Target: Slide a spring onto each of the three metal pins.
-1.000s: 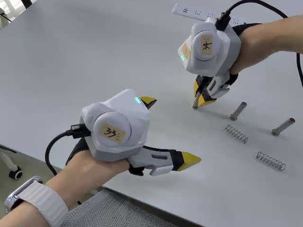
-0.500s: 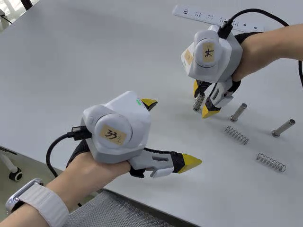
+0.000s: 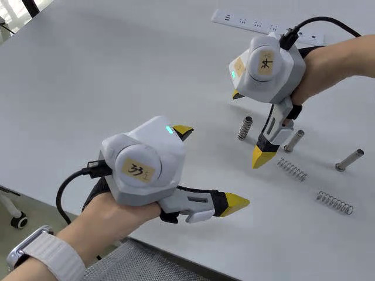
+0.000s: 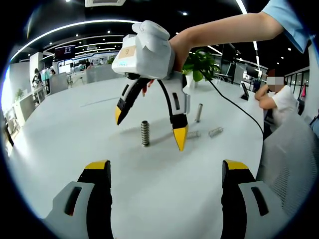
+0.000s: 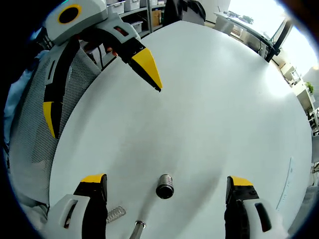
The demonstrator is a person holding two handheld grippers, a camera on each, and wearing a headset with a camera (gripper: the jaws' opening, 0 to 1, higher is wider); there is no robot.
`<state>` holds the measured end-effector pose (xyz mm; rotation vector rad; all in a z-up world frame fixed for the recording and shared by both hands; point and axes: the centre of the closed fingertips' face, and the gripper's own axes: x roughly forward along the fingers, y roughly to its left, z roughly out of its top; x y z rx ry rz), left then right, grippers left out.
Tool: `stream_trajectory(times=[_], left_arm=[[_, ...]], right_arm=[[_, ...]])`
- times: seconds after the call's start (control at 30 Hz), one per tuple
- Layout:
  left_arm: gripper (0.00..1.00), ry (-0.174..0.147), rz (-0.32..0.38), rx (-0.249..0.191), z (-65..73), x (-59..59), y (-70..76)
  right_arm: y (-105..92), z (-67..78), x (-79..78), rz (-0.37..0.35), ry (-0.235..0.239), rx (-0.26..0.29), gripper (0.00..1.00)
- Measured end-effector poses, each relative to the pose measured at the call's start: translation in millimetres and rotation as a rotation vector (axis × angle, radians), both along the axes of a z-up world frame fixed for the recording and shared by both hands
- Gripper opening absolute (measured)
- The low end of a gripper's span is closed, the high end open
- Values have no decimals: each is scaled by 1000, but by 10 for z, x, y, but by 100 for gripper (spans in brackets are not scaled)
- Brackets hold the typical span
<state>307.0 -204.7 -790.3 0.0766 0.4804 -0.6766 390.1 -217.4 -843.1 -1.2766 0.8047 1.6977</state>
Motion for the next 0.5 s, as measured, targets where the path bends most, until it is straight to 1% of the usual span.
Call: stream_trajectory(times=[0.07, 0.17, 0.23, 0.3, 0.37, 0.5], left_arm=[[91, 1, 2, -6, 8, -1, 0], [91, -1, -1, -2, 12, -4, -3], [91, -2, -1, -2, 16, -6, -7], [91, -3, 0, -3, 19, -2, -6], [91, 0, 2, -6, 19, 3, -4], [91, 1, -1, -8, 26, -3, -13]], right_arm=[[-18, 14, 13, -14, -2, 8, 99], [-37, 38, 17, -24, 0, 19, 99], [-37, 81, 12, -34, -1, 40, 99], [-38, 124, -7, -60, 3, 64, 99], [-23, 153, -19, -74, 13, 91, 99], [-70, 202, -37, -89, 9, 107, 99]])
